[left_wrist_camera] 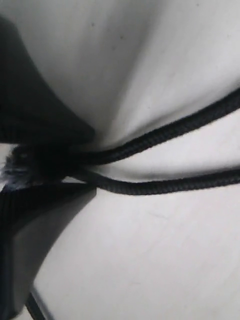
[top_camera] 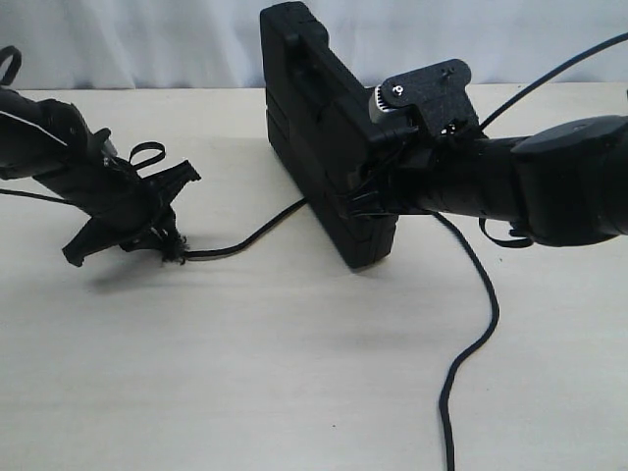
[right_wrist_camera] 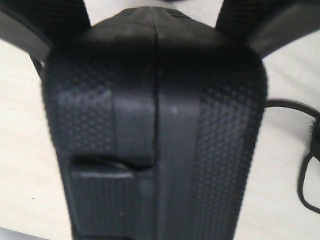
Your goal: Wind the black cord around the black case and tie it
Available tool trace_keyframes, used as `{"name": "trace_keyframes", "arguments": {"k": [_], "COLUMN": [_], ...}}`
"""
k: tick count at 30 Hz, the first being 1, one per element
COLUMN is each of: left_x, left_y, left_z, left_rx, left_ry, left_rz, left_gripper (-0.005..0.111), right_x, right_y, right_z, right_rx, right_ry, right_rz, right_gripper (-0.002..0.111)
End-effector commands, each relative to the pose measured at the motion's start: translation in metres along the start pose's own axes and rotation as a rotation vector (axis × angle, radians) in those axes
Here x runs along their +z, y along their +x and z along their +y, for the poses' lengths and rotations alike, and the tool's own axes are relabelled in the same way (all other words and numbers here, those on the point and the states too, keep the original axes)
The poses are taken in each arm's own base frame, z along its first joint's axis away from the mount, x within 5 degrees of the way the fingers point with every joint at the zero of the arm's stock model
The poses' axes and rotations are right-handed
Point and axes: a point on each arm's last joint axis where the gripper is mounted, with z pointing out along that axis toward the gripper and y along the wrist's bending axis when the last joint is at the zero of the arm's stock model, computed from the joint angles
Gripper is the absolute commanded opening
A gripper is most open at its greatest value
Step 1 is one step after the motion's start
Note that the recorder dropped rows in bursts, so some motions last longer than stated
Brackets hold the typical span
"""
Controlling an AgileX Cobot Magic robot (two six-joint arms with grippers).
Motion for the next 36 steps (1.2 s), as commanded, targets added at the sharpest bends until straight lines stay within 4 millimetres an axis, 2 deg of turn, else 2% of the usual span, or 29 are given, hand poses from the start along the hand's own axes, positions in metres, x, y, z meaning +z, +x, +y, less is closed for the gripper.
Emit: {"name": "trace_keyframes", "arguments": {"k": [1,5,9,16,20,26,30,36], "left_x": [0.017,0.016,0.007,-0.045,-0.073,-0.104,-0.112,-0.118], "left_y": [0.011,0.01,0.008,0.002,0.002,0.007,0.019,0.035], "left_z": [0.013,0.012,0.007,-0.013,-0.023,-0.029,-0.03,-0.037], "left_rx": [0.074,0.162,0.387,0.956,1.22,1.448,1.63,1.776], "left_ry": [-0.068,-0.057,-0.027,0.067,0.111,0.138,0.227,0.434], "left_rz": [0.101,0.094,0.071,-0.07,-0.16,-0.229,-0.164,-0.145], "left_gripper": [0.0,0.0,0.0,0.0,0.0,0.0,0.0,0.0], "right_x": [0.008,0.008,0.008,0.008,0.008,0.008,0.008,0.008], "right_y": [0.019,0.019,0.019,0.019,0.019,0.019,0.019,0.019], "right_z": [0.006,0.006,0.006,0.006,0.006,0.006,0.006,0.006], "right_rx": [0.013,0.013,0.013,0.017,0.017,0.017,0.017,-0.013], "right_ry": [-0.071,-0.071,-0.071,-0.07,-0.07,-0.07,-0.07,-0.071], "right_rz": [0.073,0.073,0.073,0.073,0.073,0.073,0.073,0.072], "right_gripper": [0.004,0.004,0.004,0.004,0.004,0.004,0.004,0.004]}}
